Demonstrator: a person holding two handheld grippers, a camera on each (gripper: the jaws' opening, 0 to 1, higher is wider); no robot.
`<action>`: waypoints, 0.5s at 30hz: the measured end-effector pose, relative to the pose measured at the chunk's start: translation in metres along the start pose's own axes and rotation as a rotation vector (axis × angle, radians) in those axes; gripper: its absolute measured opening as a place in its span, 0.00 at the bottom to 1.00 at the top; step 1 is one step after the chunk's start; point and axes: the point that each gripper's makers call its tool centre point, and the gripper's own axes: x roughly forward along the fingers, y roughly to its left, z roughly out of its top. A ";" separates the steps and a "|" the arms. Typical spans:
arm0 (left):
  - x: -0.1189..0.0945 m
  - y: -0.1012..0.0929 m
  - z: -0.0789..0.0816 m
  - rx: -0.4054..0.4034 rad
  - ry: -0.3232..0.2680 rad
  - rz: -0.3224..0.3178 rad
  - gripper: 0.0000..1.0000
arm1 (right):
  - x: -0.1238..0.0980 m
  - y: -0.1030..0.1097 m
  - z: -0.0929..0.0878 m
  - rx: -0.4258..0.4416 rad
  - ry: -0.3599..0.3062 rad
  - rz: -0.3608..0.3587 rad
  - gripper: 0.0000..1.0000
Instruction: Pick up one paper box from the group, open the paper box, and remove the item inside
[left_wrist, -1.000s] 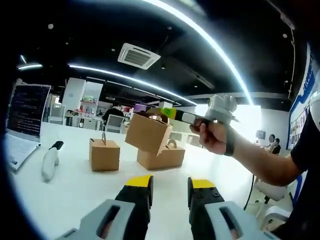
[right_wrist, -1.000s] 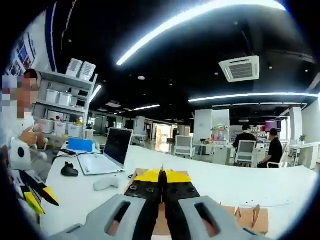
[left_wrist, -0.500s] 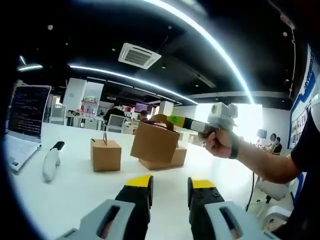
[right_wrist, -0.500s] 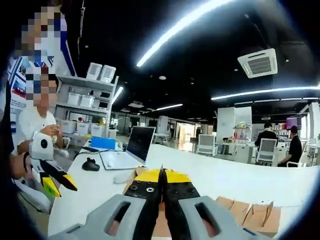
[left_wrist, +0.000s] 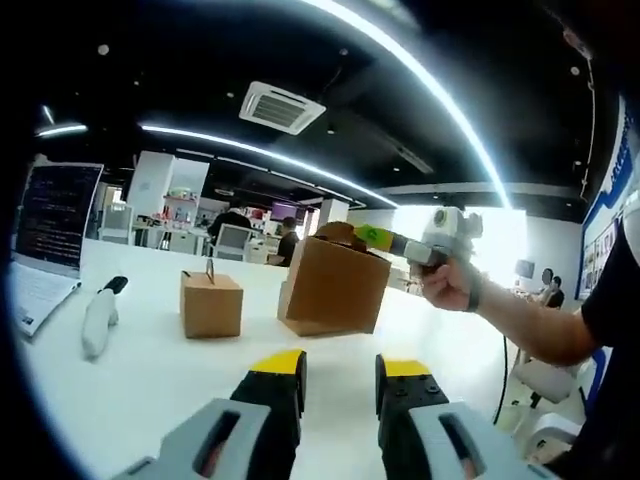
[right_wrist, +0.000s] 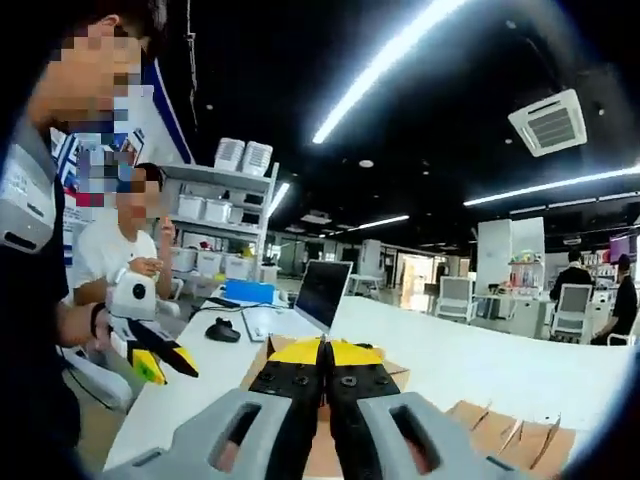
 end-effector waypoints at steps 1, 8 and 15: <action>0.000 -0.001 0.000 0.001 0.001 -0.002 0.30 | -0.001 -0.002 -0.004 0.018 0.010 -0.002 0.02; 0.007 -0.006 0.007 0.004 -0.007 -0.008 0.30 | -0.015 -0.001 -0.021 0.007 0.008 0.093 0.02; 0.014 -0.013 0.002 0.000 0.011 -0.027 0.30 | -0.028 0.002 -0.030 0.003 0.017 0.154 0.02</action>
